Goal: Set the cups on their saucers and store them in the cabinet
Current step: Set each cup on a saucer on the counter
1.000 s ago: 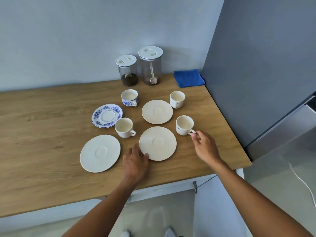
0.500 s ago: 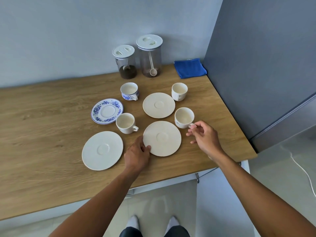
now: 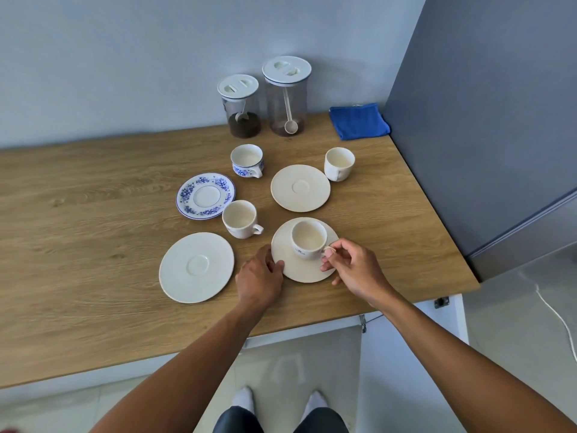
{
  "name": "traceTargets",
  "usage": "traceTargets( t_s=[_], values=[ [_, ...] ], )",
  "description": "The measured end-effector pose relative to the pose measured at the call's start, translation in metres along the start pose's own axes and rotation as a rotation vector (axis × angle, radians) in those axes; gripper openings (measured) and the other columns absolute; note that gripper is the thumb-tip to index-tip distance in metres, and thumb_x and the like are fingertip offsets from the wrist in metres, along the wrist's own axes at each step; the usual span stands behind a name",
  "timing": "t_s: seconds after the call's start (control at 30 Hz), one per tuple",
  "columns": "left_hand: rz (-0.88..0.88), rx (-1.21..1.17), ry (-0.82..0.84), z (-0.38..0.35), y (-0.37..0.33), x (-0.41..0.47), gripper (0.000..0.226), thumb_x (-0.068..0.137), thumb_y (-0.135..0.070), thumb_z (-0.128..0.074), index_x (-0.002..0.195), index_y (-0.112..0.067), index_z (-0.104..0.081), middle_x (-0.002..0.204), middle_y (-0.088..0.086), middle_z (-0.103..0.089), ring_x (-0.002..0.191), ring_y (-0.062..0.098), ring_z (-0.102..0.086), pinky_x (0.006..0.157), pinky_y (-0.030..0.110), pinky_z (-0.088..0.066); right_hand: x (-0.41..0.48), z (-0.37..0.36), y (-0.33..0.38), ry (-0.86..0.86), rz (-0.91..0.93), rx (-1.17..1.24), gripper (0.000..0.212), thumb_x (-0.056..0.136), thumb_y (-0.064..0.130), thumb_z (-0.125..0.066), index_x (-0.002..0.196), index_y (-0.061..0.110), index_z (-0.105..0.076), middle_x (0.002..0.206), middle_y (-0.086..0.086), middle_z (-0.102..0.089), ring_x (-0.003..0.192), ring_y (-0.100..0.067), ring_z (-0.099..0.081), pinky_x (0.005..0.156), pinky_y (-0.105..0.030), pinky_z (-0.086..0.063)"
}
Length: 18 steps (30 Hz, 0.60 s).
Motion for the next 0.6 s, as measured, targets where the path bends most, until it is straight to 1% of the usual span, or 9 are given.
traceTargets(
  t_s=[0.1, 0.17, 0.23, 0.3, 0.37, 0.43, 0.47, 0.53, 0.6],
  values=[
    [0.001, -0.001, 0.005, 0.000, 0.001, 0.000, 0.044, 0.092, -0.037, -0.059, 0.134, -0.027, -0.051, 0.091, -0.004, -0.065, 0.094, 0.023, -0.062, 0.088, 0.044, -0.052, 0.001, -0.002, 0.001, -0.003, 0.009, -0.043, 0.016, 0.098, 0.020, -0.060, 0.091, 0.006, -0.064, 0.083, -0.005, -0.074, 0.075, -0.008, -0.074, 0.050, -0.030, -0.058],
    [-0.005, 0.003, 0.008, 0.000, 0.001, 0.000, 0.044, 0.093, -0.038, -0.059, 0.134, -0.026, -0.051, 0.092, -0.004, -0.065, 0.095, 0.022, -0.062, 0.089, 0.044, -0.052, 0.002, -0.002, 0.000, -0.010, 0.030, -0.096, 0.016, 0.097, 0.024, -0.061, 0.090, 0.010, -0.065, 0.080, -0.003, -0.073, 0.071, -0.007, -0.072, 0.049, -0.029, -0.054],
    [-0.019, -0.001, 0.006, 0.001, 0.001, 0.000, 0.044, 0.093, -0.038, -0.058, 0.135, -0.026, -0.050, 0.092, -0.004, -0.065, 0.095, 0.022, -0.062, 0.089, 0.044, -0.052, 0.002, 0.001, -0.002, -0.032, 0.091, -0.192, 0.015, 0.096, 0.028, -0.062, 0.091, 0.015, -0.068, 0.072, 0.000, -0.071, 0.065, -0.007, -0.070, 0.055, -0.025, -0.051],
    [-0.043, -0.009, 0.008, 0.001, 0.001, -0.001, 0.044, 0.094, -0.038, -0.056, 0.135, -0.024, -0.050, 0.091, -0.004, -0.066, 0.095, 0.022, -0.062, 0.089, 0.044, -0.052, 0.001, 0.004, -0.003, -0.063, 0.151, -0.280, 0.016, 0.094, 0.032, -0.064, 0.097, 0.018, -0.072, 0.069, 0.006, -0.069, 0.064, -0.005, -0.065, 0.061, -0.019, -0.048],
    [-0.073, -0.037, 0.011, 0.003, 0.003, -0.004, 0.044, 0.094, -0.037, -0.056, 0.135, -0.021, -0.050, 0.091, -0.003, -0.066, 0.094, 0.022, -0.063, 0.088, 0.042, -0.052, 0.000, 0.006, -0.003, -0.078, 0.155, -0.308, 0.025, 0.092, 0.035, -0.067, 0.111, 0.019, -0.072, 0.077, 0.011, -0.068, 0.070, -0.002, -0.063, 0.065, -0.014, -0.046],
    [-0.092, -0.086, 0.007, 0.008, 0.005, -0.007, 0.044, 0.095, -0.033, -0.057, 0.136, -0.019, -0.049, 0.090, -0.002, -0.065, 0.092, 0.020, -0.063, 0.084, 0.034, -0.050, 0.000, 0.007, -0.004, -0.072, 0.127, -0.301, 0.038, 0.089, 0.040, -0.069, 0.121, 0.019, -0.068, 0.089, 0.011, -0.069, 0.077, -0.002, -0.064, 0.071, -0.017, -0.049],
    [-0.101, -0.104, 0.003, 0.012, 0.006, -0.009, 0.044, 0.095, -0.031, -0.058, 0.137, -0.018, -0.049, 0.087, -0.003, -0.064, 0.088, 0.018, -0.062, 0.081, 0.030, -0.048, 0.000, 0.008, -0.003, -0.067, 0.123, -0.308, 0.043, 0.088, 0.044, -0.069, 0.124, 0.020, -0.066, 0.094, 0.011, -0.068, 0.081, -0.003, -0.063, 0.073, -0.020, -0.051],
    [-0.135, -0.119, -0.009, 0.021, 0.010, -0.013, 0.044, 0.095, -0.029, -0.059, 0.137, -0.016, -0.050, 0.083, -0.006, -0.063, 0.082, 0.014, -0.060, 0.078, 0.028, -0.046, 0.003, 0.009, -0.001, -0.048, 0.129, -0.338, 0.052, 0.086, 0.052, -0.068, 0.128, 0.023, -0.062, 0.105, 0.010, -0.065, 0.090, -0.005, -0.061, 0.079, -0.025, -0.051],
    [-0.185, -0.095, -0.025, 0.035, 0.015, -0.016, 0.042, 0.095, -0.031, -0.060, 0.134, -0.018, -0.053, 0.083, -0.008, -0.063, 0.077, 0.010, -0.060, 0.076, 0.029, -0.050, 0.007, 0.010, 0.006, -0.019, 0.135, -0.358, 0.056, 0.084, 0.056, -0.068, 0.131, 0.025, -0.058, 0.114, 0.010, -0.061, 0.098, -0.006, -0.058, 0.081, -0.024, -0.048]
  ],
)
Point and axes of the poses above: each hand's wrist, its own x-axis towards the middle knuckle, its own z-axis out of the back of the hand, y = z × x, the point moved 3 cm from there along x, towards the middle knuckle
